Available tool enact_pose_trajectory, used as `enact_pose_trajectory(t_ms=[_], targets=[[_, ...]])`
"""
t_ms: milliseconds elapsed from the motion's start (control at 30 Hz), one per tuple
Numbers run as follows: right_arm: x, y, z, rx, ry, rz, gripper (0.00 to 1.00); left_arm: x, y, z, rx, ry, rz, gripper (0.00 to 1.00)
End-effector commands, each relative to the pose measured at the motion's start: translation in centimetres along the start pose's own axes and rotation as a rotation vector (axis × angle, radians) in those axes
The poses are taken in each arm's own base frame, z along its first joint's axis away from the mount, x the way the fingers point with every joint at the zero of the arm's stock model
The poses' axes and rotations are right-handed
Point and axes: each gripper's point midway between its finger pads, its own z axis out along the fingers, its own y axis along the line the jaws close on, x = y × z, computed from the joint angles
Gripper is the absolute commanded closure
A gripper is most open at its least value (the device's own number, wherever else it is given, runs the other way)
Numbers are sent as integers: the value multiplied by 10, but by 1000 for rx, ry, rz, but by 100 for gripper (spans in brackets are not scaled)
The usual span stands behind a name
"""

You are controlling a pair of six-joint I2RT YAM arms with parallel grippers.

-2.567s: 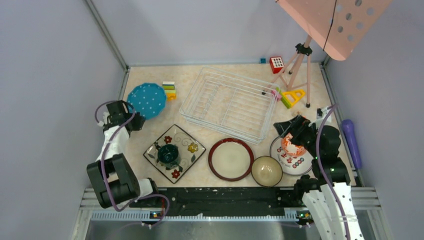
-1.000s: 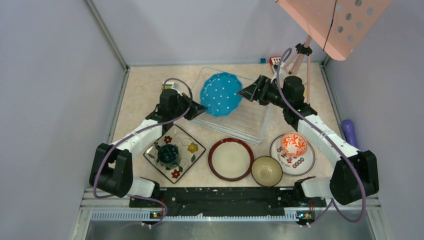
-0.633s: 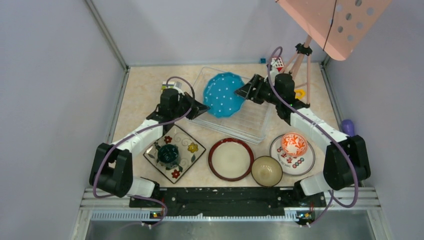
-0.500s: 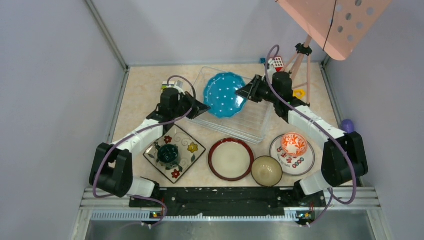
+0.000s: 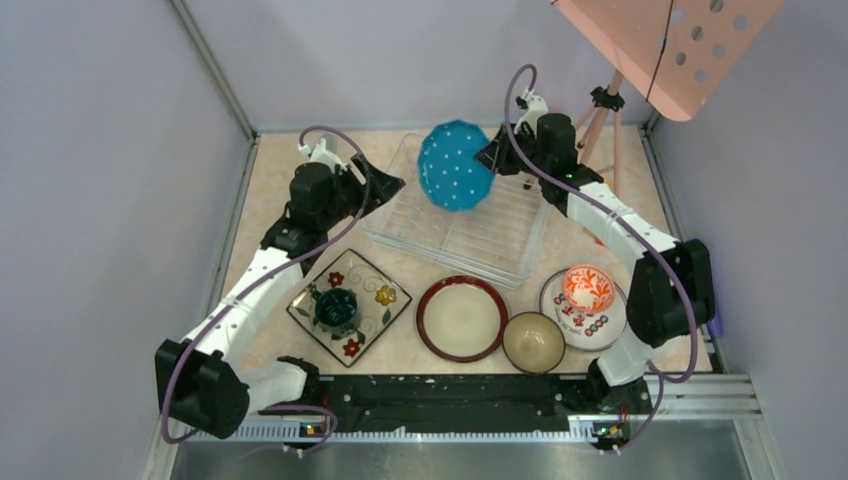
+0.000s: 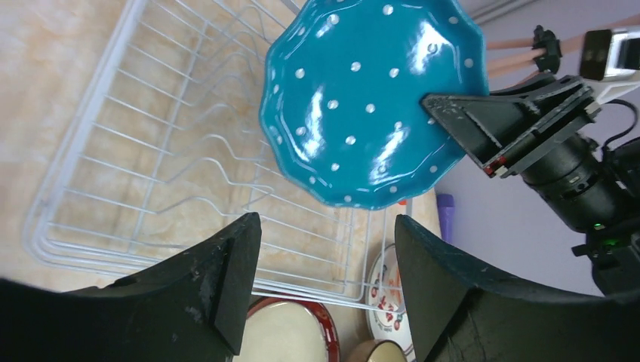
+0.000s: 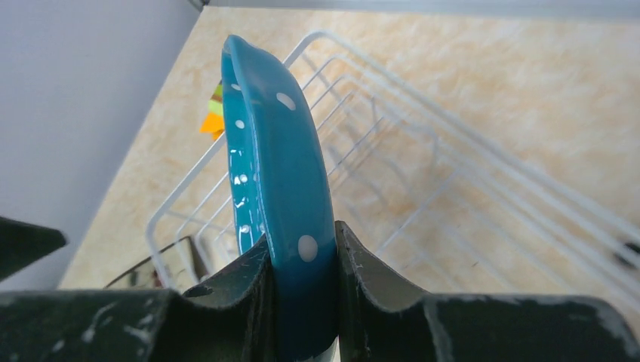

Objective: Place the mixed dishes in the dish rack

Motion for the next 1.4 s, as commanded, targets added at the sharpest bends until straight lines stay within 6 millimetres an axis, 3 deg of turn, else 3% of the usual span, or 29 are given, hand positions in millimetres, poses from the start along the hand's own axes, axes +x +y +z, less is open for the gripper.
enact_pose_trajectory(t_ms=[0, 200, 300, 633, 833, 1033, 1367], targets=[[-113, 43, -6, -94, -348, -300, 100, -16, 15, -11, -102, -14, 140, 30], [-141, 50, 5, -127, -468, -543, 100, -10, 25, -16, -98, 6, 191, 29], [-145, 58, 8, -176, -512, -723, 100, -7, 31, -18, -109, 12, 203, 27], [-163, 54, 30, -263, -566, -857, 100, -1, 37, -26, -113, 12, 237, 23], [-161, 45, 45, -269, -549, -907, 100, -4, 43, -32, -146, -2, 257, 23], [-146, 29, 56, -261, -537, -925, 100, -4, 49, -34, -168, -9, 265, 23], [-128, 2, 63, -249, -539, -958, 100, -3, 53, -32, -181, -4, 264, 23]])
